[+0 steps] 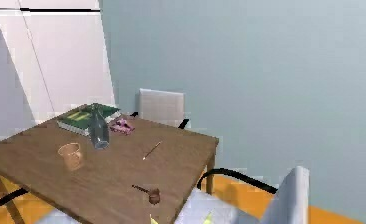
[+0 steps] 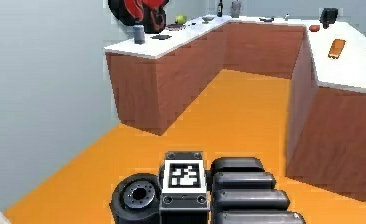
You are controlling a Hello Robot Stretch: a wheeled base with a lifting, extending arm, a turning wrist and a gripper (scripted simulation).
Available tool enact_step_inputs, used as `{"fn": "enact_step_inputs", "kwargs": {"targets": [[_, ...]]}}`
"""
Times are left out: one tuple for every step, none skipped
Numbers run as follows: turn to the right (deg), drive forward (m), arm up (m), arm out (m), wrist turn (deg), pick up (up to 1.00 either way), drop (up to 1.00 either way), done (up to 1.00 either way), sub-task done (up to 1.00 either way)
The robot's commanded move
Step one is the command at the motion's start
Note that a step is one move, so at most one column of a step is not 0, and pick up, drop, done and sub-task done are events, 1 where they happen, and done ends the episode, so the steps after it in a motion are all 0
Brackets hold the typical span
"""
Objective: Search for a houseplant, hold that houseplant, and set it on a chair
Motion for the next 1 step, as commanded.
{"fn": "enact_step_inputs", "kwargs": {"targets": [[45.0, 0.0, 0.0, 0.0, 0.0, 0.0, 0.0, 0.0, 0.0]]}}
